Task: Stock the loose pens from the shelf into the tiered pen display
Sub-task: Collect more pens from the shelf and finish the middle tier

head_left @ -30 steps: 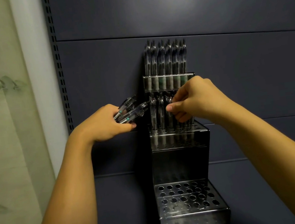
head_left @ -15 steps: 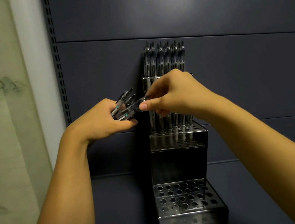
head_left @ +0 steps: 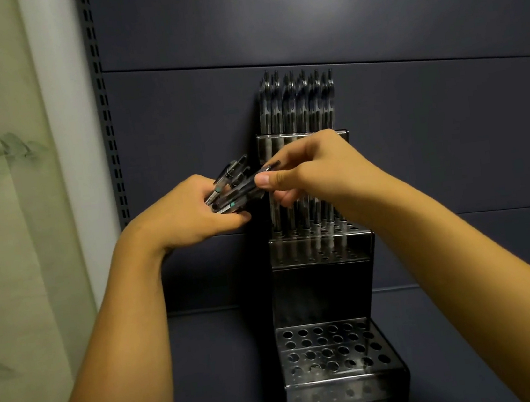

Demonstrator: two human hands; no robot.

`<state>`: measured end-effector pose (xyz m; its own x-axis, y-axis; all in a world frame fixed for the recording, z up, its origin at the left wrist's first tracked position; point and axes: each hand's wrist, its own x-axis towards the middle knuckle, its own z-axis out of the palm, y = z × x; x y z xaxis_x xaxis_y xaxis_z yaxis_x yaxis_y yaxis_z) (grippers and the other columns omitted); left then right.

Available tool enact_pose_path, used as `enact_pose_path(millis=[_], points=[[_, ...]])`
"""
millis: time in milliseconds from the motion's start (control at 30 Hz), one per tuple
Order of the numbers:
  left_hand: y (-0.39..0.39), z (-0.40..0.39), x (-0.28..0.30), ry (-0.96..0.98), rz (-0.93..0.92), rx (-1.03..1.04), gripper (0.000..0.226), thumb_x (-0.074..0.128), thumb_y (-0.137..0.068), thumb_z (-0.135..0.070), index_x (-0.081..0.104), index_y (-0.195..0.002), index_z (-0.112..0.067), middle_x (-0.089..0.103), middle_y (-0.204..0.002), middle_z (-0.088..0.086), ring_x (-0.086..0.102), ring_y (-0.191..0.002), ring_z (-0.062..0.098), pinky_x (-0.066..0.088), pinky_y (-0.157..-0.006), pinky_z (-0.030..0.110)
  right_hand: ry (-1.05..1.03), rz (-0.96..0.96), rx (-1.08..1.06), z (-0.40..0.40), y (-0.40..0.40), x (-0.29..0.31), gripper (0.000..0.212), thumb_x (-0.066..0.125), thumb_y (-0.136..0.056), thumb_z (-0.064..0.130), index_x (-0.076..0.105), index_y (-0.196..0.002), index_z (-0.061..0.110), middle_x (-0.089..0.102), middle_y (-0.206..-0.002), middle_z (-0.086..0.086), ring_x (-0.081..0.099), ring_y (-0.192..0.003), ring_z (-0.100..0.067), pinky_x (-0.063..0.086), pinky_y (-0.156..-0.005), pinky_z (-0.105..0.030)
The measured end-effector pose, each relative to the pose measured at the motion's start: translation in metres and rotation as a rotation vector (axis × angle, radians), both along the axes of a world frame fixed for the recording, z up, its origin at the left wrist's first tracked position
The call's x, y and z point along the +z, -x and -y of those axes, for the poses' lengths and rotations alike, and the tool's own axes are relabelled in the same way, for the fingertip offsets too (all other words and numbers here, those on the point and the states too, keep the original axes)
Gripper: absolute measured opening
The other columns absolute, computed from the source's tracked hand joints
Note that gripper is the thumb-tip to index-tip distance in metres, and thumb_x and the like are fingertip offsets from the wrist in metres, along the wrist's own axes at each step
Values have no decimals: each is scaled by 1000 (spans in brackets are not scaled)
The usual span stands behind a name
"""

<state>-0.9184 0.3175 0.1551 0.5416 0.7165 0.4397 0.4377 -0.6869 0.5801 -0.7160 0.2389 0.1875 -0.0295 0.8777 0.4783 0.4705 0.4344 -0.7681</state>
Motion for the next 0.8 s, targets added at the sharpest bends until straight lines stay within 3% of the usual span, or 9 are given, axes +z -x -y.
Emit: enact_pose_path(millis=[233, 400, 500, 600, 700, 800], points=[[-7, 4, 0, 2, 43, -53, 20, 77, -88, -19, 63, -73, -19, 57, -54, -9, 51, -48, 0, 40, -48, 13, -38, -168, 47, 2, -7, -4, 7, 77, -86, 3, 77, -91, -1, 76, -86, -8, 74, -77, -17, 57, -71, -22], [-7, -1, -2, 2, 27, -37, 19, 77, -88, -20, 65, -74, -17, 54, -52, -10, 49, -47, 0, 39, -47, 14, -62, -383, 90, 2, -12, -1, 10, 74, -86, 0, 70, -91, -8, 71, -79, -8, 71, -71, -18, 58, -71, -22], [1, -11, -6, 15, 24, 26, 30, 78, -87, -26, 57, -69, -15, 48, -52, -8, 46, -49, 7, 39, -50, 23, -94, -537, 147, 6, -24, 8, 11, 68, -90, -2, 64, -99, -7, 70, -93, -20, 72, -82, -27, 62, -80, -32], [5, -17, -7, 20, 51, 41, 35, 78, -88, -27, 53, -70, -11, 46, -55, -2, 45, -52, 13, 38, -55, 34, -107, -645, 209, 11, -35, 16, 5, 64, -93, -2, 59, -94, -1, 72, -99, -24, 75, -89, -33, 62, -84, -40], [3, -18, -7, 19, 45, 41, 36, 78, -88, -28, 51, -68, -13, 45, -55, -1, 45, -53, 15, 38, -55, 35, -175, -577, 132, 13, -47, 22, 3, 63, -95, 0, 63, -91, 1, 72, -89, -18, 75, -82, -29, 62, -79, -37], [-2, -20, -8, 15, 19, 49, 37, 77, -88, -27, 50, -65, -16, 43, -54, -6, 43, -52, 12, 36, -55, 32, -259, -361, -58, 13, -57, 24, 5, 66, -95, 2, 68, -91, 1, 70, -76, -10, 71, -70, -22, 61, -72, -31]])
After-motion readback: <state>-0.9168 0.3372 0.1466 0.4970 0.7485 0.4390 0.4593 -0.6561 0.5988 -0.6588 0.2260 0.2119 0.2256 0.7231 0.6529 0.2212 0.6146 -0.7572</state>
